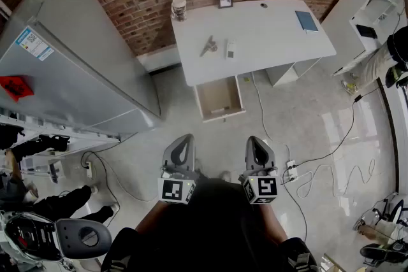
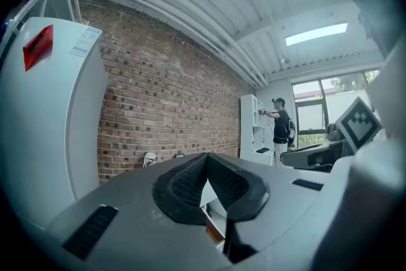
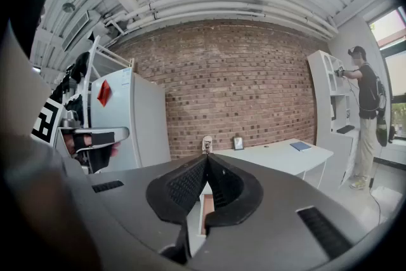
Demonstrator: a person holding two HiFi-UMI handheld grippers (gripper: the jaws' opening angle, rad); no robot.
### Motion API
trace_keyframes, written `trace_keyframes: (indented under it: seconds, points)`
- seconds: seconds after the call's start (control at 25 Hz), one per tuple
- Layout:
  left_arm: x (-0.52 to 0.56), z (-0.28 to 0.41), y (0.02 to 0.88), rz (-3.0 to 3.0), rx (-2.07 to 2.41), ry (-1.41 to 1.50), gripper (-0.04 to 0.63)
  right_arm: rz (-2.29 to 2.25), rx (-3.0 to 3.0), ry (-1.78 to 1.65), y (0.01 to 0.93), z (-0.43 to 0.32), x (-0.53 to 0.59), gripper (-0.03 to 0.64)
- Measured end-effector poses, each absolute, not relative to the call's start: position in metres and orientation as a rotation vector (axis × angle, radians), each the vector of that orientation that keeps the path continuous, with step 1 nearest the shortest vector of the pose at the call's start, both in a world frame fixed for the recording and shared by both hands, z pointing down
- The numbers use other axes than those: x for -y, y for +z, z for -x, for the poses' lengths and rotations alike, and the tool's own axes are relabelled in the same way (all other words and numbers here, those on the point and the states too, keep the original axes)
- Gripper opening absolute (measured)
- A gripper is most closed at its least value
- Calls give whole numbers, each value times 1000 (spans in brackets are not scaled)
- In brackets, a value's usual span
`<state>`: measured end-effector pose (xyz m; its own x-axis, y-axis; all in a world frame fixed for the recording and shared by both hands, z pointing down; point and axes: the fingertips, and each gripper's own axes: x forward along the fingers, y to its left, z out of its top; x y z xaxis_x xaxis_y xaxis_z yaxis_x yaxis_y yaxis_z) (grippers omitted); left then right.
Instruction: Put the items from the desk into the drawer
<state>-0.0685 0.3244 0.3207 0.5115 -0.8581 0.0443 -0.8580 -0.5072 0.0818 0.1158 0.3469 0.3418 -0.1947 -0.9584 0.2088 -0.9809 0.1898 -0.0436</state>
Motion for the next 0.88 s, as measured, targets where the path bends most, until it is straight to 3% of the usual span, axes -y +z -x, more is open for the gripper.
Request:
trace_keyframes:
  seconds: [0.52, 0.6, 0.68, 0.88]
  points:
    - [-329, 72, 323, -2644, 1498, 8, 2, -1905, 2343, 270, 343, -110, -352, 2]
    - [-328, 72, 324, -2641, 1498, 2, 2, -1907, 2355, 284, 344, -109, -351, 37]
    - [-328, 74, 323, -2639, 1499, -4, 2, -1900, 2362, 296, 344, -108, -349, 122]
    - [-325, 78, 326, -2634, 1491, -9, 2, -1898, 2347, 297, 345, -103, -348, 123]
